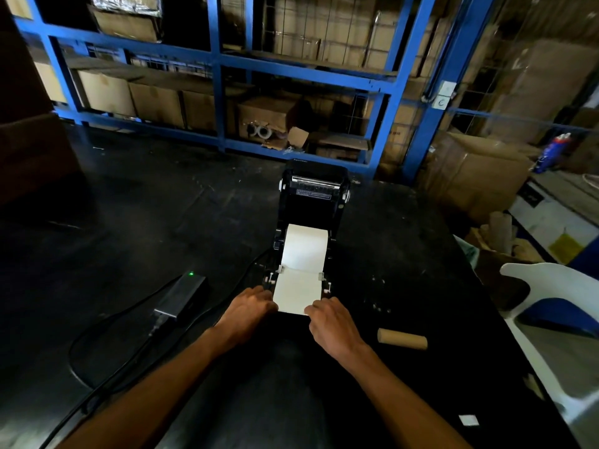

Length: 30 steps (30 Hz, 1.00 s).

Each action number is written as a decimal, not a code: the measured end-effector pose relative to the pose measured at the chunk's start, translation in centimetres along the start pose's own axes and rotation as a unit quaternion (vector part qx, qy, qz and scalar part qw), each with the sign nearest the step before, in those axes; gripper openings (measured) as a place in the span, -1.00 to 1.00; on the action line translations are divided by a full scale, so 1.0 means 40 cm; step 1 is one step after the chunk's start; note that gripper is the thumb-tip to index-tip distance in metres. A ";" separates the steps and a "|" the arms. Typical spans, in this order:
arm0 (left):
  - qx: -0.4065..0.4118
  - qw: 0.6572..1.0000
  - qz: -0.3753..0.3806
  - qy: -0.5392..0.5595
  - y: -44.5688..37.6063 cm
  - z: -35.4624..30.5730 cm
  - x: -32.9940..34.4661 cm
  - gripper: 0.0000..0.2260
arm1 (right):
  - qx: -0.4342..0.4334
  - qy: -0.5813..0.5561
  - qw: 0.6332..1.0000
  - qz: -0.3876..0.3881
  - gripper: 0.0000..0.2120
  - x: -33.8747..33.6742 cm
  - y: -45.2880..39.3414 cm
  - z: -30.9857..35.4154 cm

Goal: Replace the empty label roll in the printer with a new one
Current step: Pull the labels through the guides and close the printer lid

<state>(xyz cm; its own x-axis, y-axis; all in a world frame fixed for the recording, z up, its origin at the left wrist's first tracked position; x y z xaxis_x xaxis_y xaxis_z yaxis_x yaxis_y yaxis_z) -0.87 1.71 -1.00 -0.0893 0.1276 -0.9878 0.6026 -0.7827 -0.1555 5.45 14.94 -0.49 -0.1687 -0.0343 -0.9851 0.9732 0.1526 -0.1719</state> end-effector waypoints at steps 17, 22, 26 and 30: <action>-0.332 0.886 -0.004 0.325 -0.005 0.124 0.069 -0.65 | 0.015 -0.012 1.000 0.000 -0.73 0.014 -0.002 0.001; -0.369 0.831 -0.006 0.416 -0.038 0.133 0.116 -0.71 | 0.024 -0.034 0.999 0.003 -0.74 0.020 -0.005 0.001; -0.380 0.826 -0.007 0.416 -0.048 0.141 0.126 -0.75 | 0.047 -0.064 0.997 0.004 -0.76 0.029 -0.005 -0.007; -0.371 0.831 -0.008 0.414 -0.046 0.132 0.131 -0.73 | 0.067 -0.123 0.990 0.028 -0.81 0.035 -0.001 -0.027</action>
<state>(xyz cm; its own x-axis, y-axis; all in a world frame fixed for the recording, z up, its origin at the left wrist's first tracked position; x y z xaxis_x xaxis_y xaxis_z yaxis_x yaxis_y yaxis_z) -6.64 0.61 -5.92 0.2901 0.7499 -0.5945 0.9570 -0.2252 0.1828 5.01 15.94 -1.87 -0.0866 -0.2707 -0.9588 0.9947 0.0298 -0.0983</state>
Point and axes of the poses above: each hand's wrist, its own y-axis away from the middle knuckle, its own x-axis out of the palm, z = x × y, the point moved 6 cm from there along -y, towards the middle knuckle, and after that the axes turned 2 degrees about -z, right-handed, at the moved point
